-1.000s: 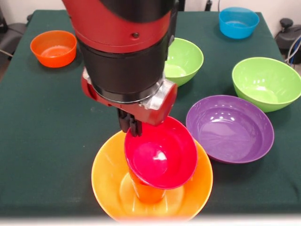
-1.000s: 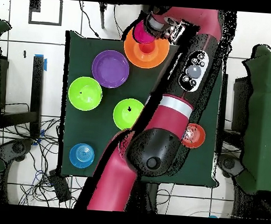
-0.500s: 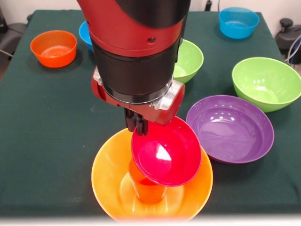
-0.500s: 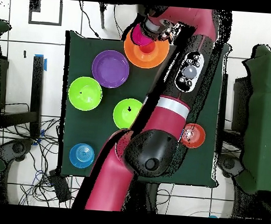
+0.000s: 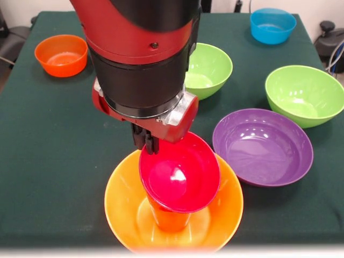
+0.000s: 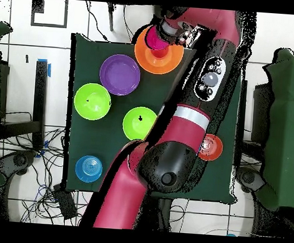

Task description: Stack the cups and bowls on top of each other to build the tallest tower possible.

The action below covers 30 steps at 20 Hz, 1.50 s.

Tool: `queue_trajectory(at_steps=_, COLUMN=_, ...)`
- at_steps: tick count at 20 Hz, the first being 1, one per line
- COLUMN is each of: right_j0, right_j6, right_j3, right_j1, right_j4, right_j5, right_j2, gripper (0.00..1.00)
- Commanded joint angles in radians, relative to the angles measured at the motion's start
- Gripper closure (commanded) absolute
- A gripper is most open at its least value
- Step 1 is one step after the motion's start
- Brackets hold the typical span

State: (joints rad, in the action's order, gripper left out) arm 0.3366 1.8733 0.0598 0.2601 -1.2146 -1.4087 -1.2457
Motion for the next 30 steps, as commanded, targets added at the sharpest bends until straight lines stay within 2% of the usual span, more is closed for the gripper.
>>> queue_trajectory(at_steps=1, right_j0=-0.004, right_j6=-0.139, right_j3=0.031, right_j1=-0.026, right_j4=0.059, right_j5=-0.031, right_j2=0.081, gripper=1.0)
queue_trajectory(at_steps=7, right_j0=-0.039, right_j6=-0.103, right_j3=0.057, right_j1=-0.029, right_j4=0.082, right_j5=-0.011, right_j2=0.13, gripper=1.0)
queue_trajectory(at_steps=13, right_j0=-0.03, right_j6=-0.121, right_j3=0.052, right_j1=-0.026, right_j4=0.09, right_j5=-0.014, right_j2=0.132, gripper=1.0)
queue_trajectory(at_steps=16, right_j0=-0.007, right_j6=-0.141, right_j3=0.029, right_j1=-0.016, right_j4=0.076, right_j5=-0.011, right_j2=0.094, gripper=1.0)
queue_trajectory(at_steps=30, right_j0=-0.002, right_j6=-0.143, right_j3=0.029, right_j1=-0.018, right_j4=0.076, right_j5=-0.02, right_j2=0.102, gripper=1.0)
